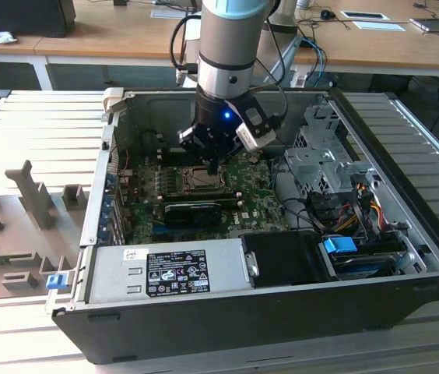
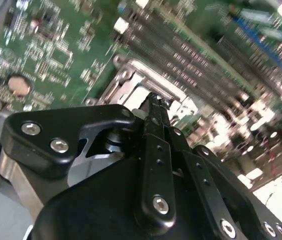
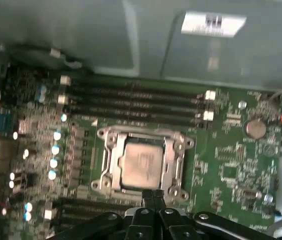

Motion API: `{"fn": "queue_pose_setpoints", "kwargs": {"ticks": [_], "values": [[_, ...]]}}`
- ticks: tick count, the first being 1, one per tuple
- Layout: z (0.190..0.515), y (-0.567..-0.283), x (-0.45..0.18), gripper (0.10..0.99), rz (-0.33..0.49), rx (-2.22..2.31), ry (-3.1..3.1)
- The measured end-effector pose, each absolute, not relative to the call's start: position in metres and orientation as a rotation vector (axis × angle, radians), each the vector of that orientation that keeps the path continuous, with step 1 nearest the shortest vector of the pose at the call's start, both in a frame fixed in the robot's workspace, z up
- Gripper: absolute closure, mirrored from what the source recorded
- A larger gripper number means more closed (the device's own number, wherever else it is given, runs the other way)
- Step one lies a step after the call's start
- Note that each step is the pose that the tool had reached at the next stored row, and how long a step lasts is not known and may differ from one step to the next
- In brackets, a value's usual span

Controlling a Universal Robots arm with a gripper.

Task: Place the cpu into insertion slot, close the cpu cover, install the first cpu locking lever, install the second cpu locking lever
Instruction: 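Install the second cpu locking lever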

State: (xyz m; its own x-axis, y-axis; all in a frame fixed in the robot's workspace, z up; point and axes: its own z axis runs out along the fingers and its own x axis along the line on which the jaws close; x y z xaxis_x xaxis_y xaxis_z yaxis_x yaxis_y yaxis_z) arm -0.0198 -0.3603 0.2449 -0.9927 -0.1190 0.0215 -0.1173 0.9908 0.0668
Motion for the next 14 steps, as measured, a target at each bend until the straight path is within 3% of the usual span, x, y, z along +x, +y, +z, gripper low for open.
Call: {"fn": "queue_pose_setpoints", "kwargs": {"ticks": [14], "values": [[0.2413, -0.3734, -0.0231, 0.98, -0.112, 0.186, -3.109]]}}
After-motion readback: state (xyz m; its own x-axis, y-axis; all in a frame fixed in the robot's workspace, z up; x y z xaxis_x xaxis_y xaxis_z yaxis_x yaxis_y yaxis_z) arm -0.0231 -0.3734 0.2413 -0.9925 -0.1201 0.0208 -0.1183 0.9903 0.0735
